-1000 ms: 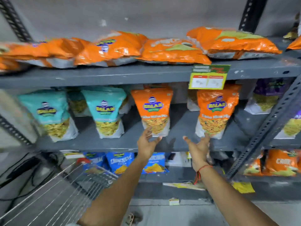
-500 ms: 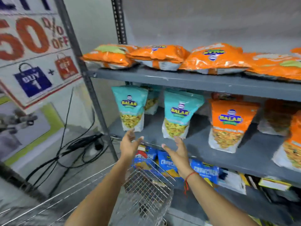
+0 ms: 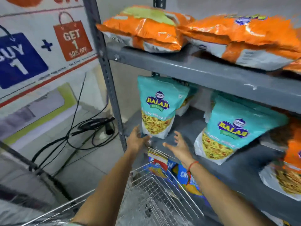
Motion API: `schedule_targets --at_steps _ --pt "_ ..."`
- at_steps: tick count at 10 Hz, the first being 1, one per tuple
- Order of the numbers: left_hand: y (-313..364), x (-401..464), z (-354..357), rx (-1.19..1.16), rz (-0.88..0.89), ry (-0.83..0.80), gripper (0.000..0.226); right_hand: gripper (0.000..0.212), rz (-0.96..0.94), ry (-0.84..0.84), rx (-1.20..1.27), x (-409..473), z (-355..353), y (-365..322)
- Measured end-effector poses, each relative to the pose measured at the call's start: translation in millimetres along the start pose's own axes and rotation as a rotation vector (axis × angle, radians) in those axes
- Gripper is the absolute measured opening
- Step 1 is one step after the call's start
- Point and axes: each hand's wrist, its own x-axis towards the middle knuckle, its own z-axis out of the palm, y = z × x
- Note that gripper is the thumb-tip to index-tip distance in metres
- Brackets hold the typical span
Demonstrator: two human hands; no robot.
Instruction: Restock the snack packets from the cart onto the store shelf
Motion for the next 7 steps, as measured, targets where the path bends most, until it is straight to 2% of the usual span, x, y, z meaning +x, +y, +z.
schedule_targets --at_steps 1,2,3,5,6,7 --pt "-0.1 19.5 2.7 -0.051 0.027 -0.04 0.067 0.086 -0.004 -0.034 0.013 24.5 6.8 0.9" --pt "-1.6 28.8 3.7 -0.116 0.023 -0.056 0.067 0.072 -0.039 -0.033 0.025 38.8 13.4 1.0" --pt "-3.2 31.3 8.3 -0.164 0.044 -0.049 0.058 0.055 -0.073 -0.023 0.054 42.9 17.9 2.2" --pt "-16.8 39.8 14.3 -0.152 0.067 -0.112 0.064 0.04 -0.106 0.059 0.053 42.4 17.3 10.7" --pt "-28.5 43.3 10.8 -0.165 0.014 -0.168 0.073 0.045 -0.087 0.045 0.022 35.5 12.1 2.1" --pt "-21.7 30.2 12.0 -0.199 0.034 -0.142 0.073 0.076 -0.079 0.075 0.043 26.2 8.7 2.6"
